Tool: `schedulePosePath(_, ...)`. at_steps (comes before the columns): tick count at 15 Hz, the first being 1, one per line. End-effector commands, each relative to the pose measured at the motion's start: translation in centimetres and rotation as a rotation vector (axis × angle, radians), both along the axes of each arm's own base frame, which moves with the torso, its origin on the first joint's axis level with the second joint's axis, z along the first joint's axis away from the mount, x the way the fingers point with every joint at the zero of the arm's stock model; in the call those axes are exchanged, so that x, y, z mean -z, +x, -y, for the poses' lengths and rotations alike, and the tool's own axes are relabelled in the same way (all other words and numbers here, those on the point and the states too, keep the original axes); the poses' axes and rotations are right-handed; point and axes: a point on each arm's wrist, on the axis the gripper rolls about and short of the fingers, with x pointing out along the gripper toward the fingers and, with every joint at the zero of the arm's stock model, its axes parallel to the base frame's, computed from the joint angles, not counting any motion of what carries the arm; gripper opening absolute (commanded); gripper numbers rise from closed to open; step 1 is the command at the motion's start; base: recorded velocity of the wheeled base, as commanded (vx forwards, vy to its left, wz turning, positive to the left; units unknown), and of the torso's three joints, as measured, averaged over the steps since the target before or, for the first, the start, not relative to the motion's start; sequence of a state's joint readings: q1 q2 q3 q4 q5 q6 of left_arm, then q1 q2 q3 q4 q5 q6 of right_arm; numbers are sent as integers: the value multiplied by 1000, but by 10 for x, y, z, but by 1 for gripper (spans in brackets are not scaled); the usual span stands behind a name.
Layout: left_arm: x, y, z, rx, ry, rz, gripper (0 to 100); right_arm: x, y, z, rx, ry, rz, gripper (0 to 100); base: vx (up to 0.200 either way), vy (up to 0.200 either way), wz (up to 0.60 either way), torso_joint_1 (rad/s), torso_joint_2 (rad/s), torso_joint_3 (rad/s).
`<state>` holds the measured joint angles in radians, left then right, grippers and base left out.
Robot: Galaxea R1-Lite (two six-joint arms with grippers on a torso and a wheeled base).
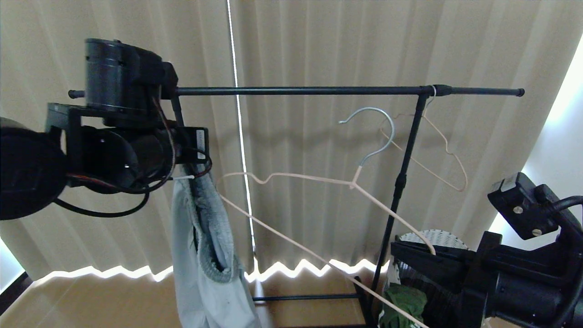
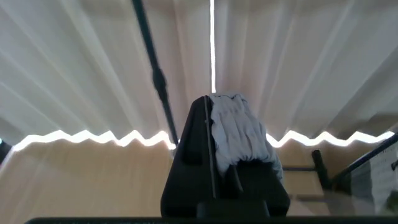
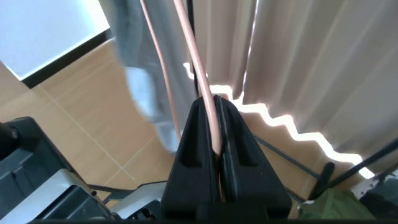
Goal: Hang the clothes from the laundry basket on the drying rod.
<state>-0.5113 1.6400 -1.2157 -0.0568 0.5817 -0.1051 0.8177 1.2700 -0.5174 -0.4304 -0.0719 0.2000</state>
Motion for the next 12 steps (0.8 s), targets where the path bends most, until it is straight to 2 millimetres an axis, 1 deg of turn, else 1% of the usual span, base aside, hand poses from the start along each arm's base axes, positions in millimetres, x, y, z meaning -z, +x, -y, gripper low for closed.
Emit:
schedulePosePath(1,19,14,14,6,31,-49,0,-1,-1,-2,-13,-1,3,0,0,0,0,0,0,0)
schedulePosePath(3,24,17,15,-14,55,-61,0,0,-2,-1,-7,-3,5,0,0,0,0,0,0,0)
schedulePosePath(6,18,16,20,-11,51,-40,0,-4,-1,-3,-5,2,15,0,0,0,0,0,0,0)
schedulePosePath(8,19,17,15,-52,92,-40,0,-7,-1,-3,-6,9,25,0,0,0,0,0,0,0)
schedulePosePath(12,18,17,17,-65,118,-32,0,-3,-4,-6,-31,-6,13,0,0,0,0,0,0,0)
